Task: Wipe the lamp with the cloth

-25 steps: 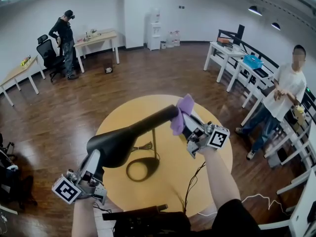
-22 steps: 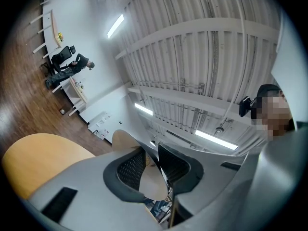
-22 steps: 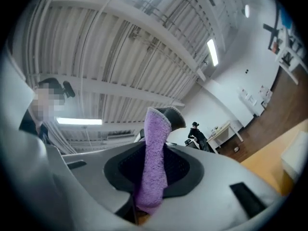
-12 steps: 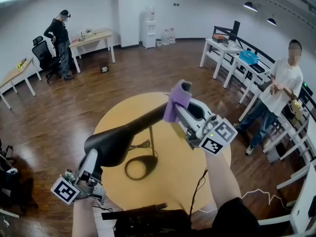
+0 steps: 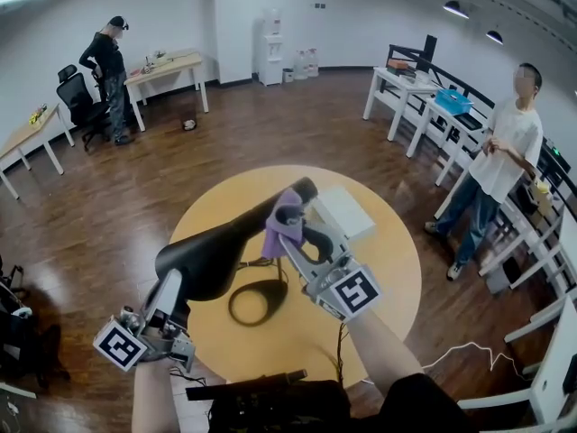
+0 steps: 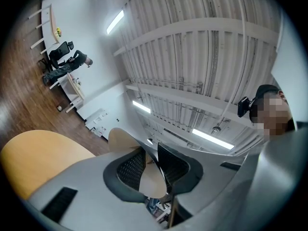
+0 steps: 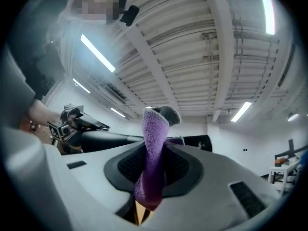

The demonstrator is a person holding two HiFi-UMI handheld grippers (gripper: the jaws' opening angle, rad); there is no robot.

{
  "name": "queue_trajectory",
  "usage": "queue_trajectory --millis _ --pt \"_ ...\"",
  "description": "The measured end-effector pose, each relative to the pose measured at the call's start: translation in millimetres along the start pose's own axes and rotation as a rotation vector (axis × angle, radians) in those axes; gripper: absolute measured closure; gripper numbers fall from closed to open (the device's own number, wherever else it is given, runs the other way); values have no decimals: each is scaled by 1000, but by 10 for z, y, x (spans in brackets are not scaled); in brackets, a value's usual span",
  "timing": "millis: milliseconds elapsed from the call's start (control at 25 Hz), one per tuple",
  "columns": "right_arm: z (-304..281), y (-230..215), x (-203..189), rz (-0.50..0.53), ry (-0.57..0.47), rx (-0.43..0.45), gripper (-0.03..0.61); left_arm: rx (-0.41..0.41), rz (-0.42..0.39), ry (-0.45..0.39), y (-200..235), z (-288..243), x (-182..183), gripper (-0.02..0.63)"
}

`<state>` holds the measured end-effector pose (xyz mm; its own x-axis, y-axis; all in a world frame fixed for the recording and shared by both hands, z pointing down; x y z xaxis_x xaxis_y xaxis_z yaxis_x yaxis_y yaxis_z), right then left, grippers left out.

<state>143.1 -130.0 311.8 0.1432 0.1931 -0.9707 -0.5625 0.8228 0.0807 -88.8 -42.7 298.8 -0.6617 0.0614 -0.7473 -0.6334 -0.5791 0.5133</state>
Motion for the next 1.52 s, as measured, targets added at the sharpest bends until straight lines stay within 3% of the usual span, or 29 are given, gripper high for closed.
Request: queue_trajectory --millis 120,320,400,480,600,680,1000,1120,1320,1520 --pt "-61 191 -173 15 43 54 489 -2 2 -2 -2 -15 0 551" --pt "-88 352 -242 -64 43 98 489 -7 3 -1 3 26 -19 551" --pt "-6 290 -162 -103 12 75 489 -7 4 -3 -12 42 -27 551" --pt "171 44 -67 -187 -44 -6 489 -4 3 -2 -19 47 -27 551" --pt "468 -555 -65 -372 -118 -170 489 -1 7 -1 -15 50 -38 551" --pt "565 -873 -131 -532 -153 -233 489 2 9 0 -12 53 -58 551" --pt "305 -961 -226 -1221 -379 -40 489 -5 16 8 8 23 -37 552" --pt "285 -937 -315 -1381 -449 24 489 -10 17 16 5 -2 -41 552" --pt "209 -736 -331 -1424 -468 75 489 -14 25 12 -9 11 -47 552" --pt "37 -387 -331 -1288 -285 141 489 -24 29 14 6 -25 -16 554"
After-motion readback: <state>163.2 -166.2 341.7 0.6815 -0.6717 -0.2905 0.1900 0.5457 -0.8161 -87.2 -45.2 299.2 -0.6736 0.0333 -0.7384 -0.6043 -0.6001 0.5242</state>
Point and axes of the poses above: the fingertips, and each gripper's own axes: z backward along the fingers, y to its left, x out of its top, the point moved 2 cm from there along z, backward along the fingers, and after that the axes turned 11 degrees about -z, right-handed, at the moved point
